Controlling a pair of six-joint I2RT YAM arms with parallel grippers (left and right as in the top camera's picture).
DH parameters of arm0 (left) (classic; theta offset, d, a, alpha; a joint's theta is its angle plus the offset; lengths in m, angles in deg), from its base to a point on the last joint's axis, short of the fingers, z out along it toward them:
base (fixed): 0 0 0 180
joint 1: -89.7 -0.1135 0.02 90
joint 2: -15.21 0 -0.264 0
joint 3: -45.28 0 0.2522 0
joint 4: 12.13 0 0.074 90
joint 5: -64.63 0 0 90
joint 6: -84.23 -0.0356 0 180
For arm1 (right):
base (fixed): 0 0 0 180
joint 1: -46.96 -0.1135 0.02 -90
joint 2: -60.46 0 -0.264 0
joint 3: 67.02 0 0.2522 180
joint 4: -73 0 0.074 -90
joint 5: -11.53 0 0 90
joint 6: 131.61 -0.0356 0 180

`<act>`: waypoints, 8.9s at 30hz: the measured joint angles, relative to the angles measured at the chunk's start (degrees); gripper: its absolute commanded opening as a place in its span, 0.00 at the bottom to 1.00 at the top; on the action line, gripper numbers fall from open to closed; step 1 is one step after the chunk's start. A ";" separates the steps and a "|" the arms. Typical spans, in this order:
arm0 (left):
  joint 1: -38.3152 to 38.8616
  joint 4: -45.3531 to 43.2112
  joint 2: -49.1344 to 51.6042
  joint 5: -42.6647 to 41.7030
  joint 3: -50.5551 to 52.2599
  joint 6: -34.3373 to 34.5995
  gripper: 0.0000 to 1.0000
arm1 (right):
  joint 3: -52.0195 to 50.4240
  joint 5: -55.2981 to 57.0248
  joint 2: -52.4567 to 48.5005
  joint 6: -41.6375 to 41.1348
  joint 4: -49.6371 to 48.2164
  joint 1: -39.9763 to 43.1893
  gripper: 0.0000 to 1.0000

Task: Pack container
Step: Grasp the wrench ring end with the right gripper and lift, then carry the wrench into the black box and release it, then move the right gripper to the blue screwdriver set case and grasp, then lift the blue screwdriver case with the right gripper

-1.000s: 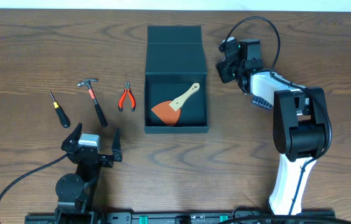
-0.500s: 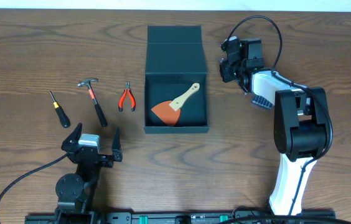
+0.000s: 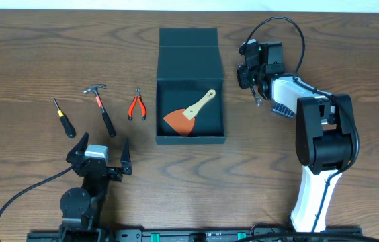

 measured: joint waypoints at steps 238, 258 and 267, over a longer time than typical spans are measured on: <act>0.00 0.00 0.00 0.00 0.00 0.02 0.98 | -0.28 24.30 7.50 -44.19 30.03 7.78 0.55; 0.00 0.00 0.00 0.00 0.00 0.02 0.98 | -0.28 16.22 13.42 -44.24 29.40 7.82 0.41; 0.00 0.00 0.00 0.00 0.00 0.00 0.98 | -0.28 8.24 20.74 -43.23 27.17 7.69 0.35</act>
